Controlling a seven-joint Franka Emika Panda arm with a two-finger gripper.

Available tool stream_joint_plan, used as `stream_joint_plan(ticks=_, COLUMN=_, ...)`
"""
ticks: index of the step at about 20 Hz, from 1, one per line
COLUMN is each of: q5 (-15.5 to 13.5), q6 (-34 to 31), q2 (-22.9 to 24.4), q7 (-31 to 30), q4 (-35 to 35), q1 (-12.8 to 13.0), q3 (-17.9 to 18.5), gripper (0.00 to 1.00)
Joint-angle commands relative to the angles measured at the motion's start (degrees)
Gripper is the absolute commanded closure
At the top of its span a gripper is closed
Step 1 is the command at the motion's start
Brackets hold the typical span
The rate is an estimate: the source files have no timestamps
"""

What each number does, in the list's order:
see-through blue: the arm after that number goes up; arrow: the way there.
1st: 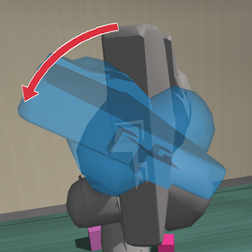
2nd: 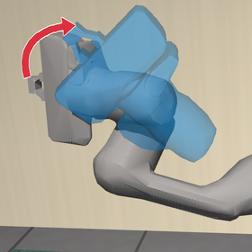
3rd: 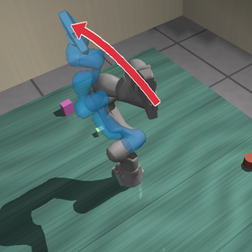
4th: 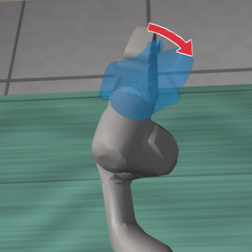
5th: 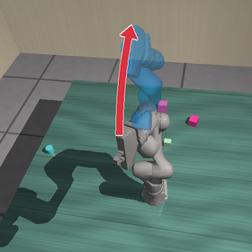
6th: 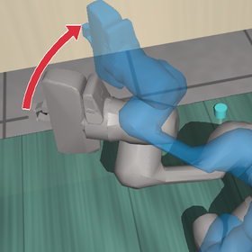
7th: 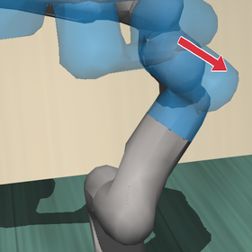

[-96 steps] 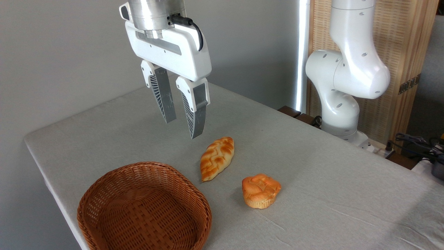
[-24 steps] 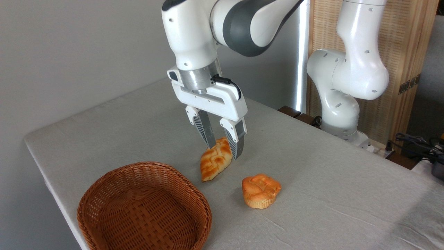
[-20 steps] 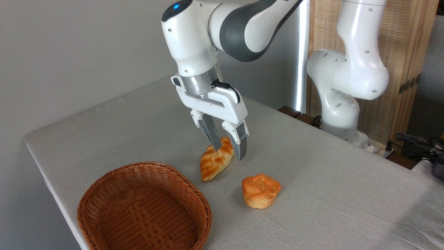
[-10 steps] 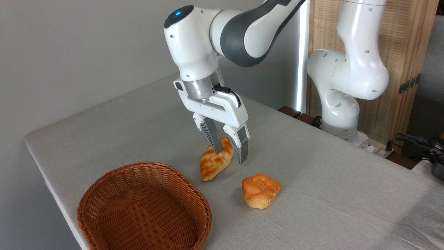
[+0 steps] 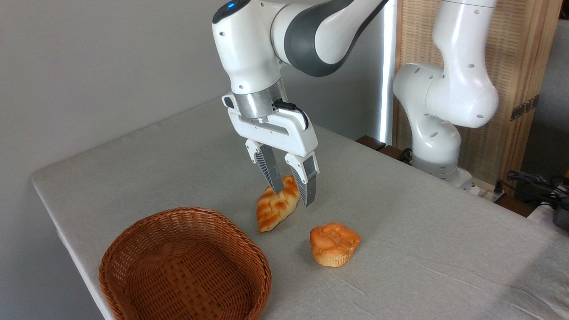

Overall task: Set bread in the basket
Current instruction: 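Close the gripper on the middle of the golden bread roll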

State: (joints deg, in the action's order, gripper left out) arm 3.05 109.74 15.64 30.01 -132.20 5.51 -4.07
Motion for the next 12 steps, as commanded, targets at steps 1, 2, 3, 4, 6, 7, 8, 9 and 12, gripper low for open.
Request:
stream_joint_plan(ticks=1, q5=-3.9, q6=4.2, q2=-0.3, q7=-1.4, q4=-1.1, q1=-0.1, q3=-0.4, gripper=0.0)
stream_joint_plan(ticks=2, q5=-5.2, q6=5.1, q2=-0.6, q7=-1.4, q4=-1.2, q1=-0.1, q3=-0.3, gripper=0.0)
stream_joint_plan(ticks=3, q5=-6.1, q6=5.6, q2=-0.9, q7=-1.4, q4=-1.2, q1=-0.1, q3=-0.3, gripper=0.0)
stream_joint_plan(ticks=4, q5=-6.9, q6=6.0, q2=-1.0, q7=-1.4, q4=-1.2, q1=-0.1, q3=-0.3, gripper=0.0)
stream_joint_plan(ticks=6, q5=-7.3, q6=6.2, q2=-1.3, q7=-1.4, q4=-1.5, q1=-0.1, q3=-0.4, gripper=0.0)
stream_joint_plan(ticks=7, q5=-7.3, q6=6.3, q2=-1.5, q7=-1.4, q4=-2.1, q1=0.1, q3=-0.4, gripper=0.0)
stream_joint_plan(ticks=8, q5=-7.3, q6=6.8, q2=-1.6, q7=-1.4, q4=-3.2, q1=0.3, q3=-0.6, gripper=0.0)
stream_joint_plan(ticks=9, q5=-7.3, q6=8.1, q2=-1.6, q7=-1.4, q4=-4.8, q1=0.3, q3=-1.5, gripper=0.0)
stream_joint_plan(ticks=12, q5=-6.9, q6=10.2, q2=-1.6, q7=-1.4, q4=-6.8, q1=0.3, q3=-2.8, gripper=0.11)
